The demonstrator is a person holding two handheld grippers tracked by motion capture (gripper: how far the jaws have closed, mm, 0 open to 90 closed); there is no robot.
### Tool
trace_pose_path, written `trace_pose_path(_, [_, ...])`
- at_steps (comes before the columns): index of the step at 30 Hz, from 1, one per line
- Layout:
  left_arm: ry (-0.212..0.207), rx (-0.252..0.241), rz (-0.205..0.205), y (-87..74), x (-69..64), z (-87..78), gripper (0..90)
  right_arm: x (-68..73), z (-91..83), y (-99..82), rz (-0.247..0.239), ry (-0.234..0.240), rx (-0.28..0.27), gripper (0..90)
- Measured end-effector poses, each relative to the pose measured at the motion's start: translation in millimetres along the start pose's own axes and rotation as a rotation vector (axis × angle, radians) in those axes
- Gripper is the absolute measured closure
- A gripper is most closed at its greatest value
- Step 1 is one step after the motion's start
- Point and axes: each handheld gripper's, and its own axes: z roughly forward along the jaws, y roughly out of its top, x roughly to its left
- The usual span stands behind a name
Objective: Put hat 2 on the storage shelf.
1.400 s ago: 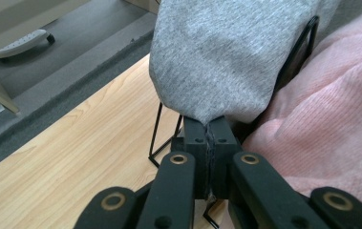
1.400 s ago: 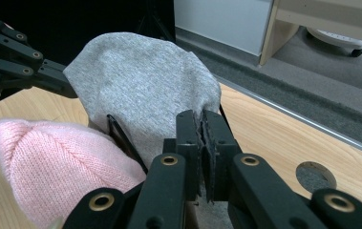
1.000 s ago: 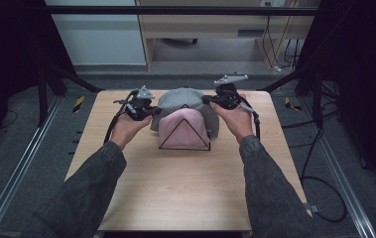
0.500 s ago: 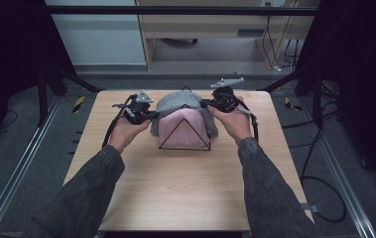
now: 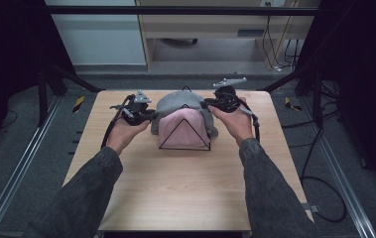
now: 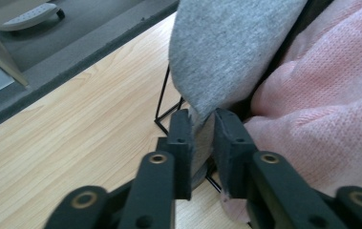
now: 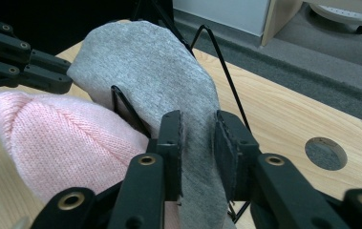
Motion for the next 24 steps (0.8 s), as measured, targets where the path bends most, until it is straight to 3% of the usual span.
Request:
trace_pose_path(5, [0.034,-0.004,-0.006,-0.6,3.0,-10.4,63.2,2.7,-2.6,1.2,0.000,0.002,-0.012,64.3])
trace_pose_path(14, [0.078,-0.010,-0.035,-2.3,9.0,-26.8,41.0,5.7,-10.2,7.7,-0.001,-0.049,-0.030,50.5])
trace_pose_path(24, [0.057,-0.035,-0.079,0.4,8.7,-43.6,22.0,14.7,-23.1,16.2,-0.014,-0.086,-0.052,30.5])
